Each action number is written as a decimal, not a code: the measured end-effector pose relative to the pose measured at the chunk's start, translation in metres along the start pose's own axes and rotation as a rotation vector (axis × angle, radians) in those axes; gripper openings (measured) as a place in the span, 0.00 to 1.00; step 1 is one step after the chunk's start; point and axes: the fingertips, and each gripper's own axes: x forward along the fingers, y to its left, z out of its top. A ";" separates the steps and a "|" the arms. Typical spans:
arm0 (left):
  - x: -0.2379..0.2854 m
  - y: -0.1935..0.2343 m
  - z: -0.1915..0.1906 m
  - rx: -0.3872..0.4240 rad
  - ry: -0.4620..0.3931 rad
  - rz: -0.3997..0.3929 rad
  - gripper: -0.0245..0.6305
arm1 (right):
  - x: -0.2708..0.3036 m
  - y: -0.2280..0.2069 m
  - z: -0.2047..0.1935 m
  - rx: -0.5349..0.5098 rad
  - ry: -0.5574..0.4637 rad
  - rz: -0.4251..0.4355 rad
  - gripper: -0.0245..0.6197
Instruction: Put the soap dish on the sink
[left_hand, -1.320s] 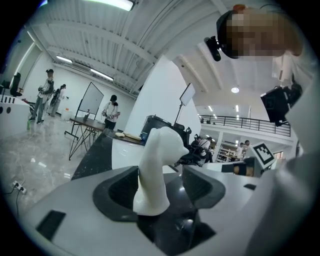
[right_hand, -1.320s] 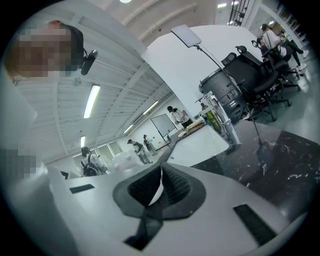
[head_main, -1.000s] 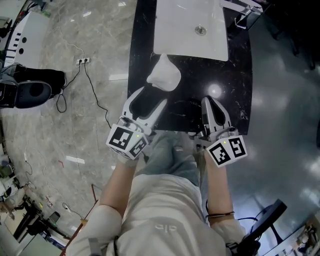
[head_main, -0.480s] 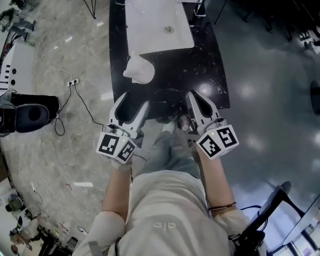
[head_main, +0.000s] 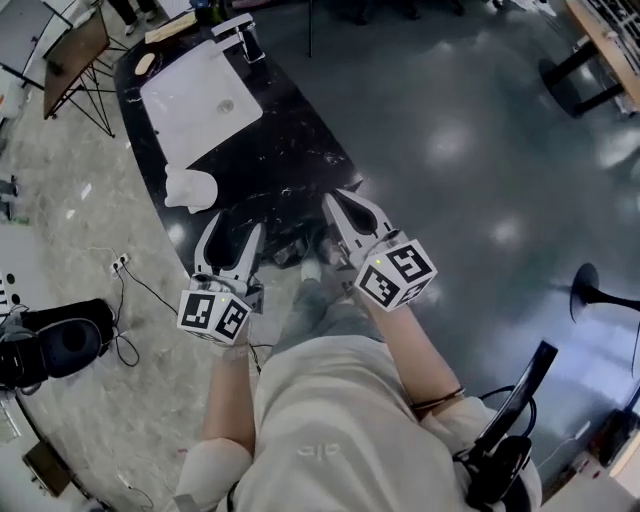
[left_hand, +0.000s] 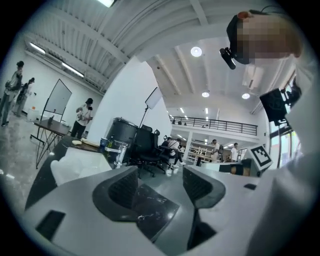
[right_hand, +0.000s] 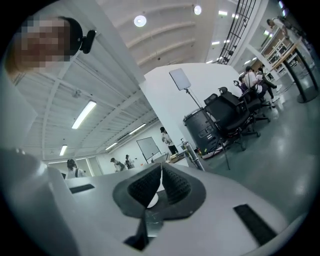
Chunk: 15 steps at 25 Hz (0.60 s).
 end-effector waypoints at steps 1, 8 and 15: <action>0.005 -0.011 -0.001 0.002 -0.004 -0.028 0.44 | -0.011 -0.004 0.006 0.001 -0.014 -0.017 0.08; 0.044 -0.095 -0.006 0.019 0.022 -0.230 0.44 | -0.082 -0.031 0.051 -0.031 -0.118 -0.142 0.08; 0.083 -0.193 -0.015 0.025 0.073 -0.457 0.44 | -0.161 -0.059 0.087 -0.046 -0.221 -0.297 0.08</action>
